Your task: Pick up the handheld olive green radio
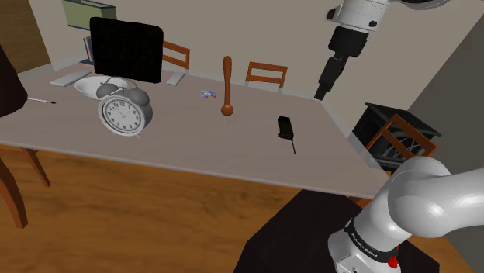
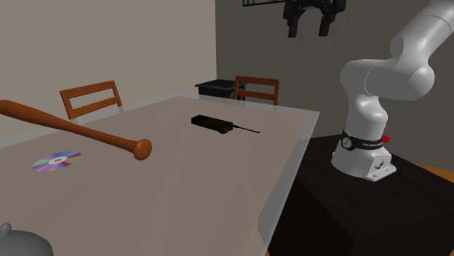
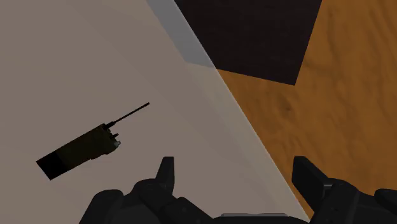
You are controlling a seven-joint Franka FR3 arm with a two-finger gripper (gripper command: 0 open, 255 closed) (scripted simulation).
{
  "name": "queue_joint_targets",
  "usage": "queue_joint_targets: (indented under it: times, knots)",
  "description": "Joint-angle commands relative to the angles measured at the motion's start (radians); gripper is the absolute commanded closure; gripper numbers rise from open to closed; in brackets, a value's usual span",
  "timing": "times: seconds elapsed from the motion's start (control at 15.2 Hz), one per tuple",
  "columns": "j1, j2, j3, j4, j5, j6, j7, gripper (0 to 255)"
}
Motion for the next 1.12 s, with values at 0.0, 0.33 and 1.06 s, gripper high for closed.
queue_joint_targets:
  times: [0.0, 0.33, 1.06]
  knots:
    - [0.000, 0.000, 0.000, 0.000, 0.000, 0.000, 0.000, 0]
    - [-0.060, 0.092, -0.021, -0.062, -0.010, 0.156, 0.071, 0]
    - [-0.182, 0.359, -0.083, -0.118, -0.026, 0.484, 0.220, 0]
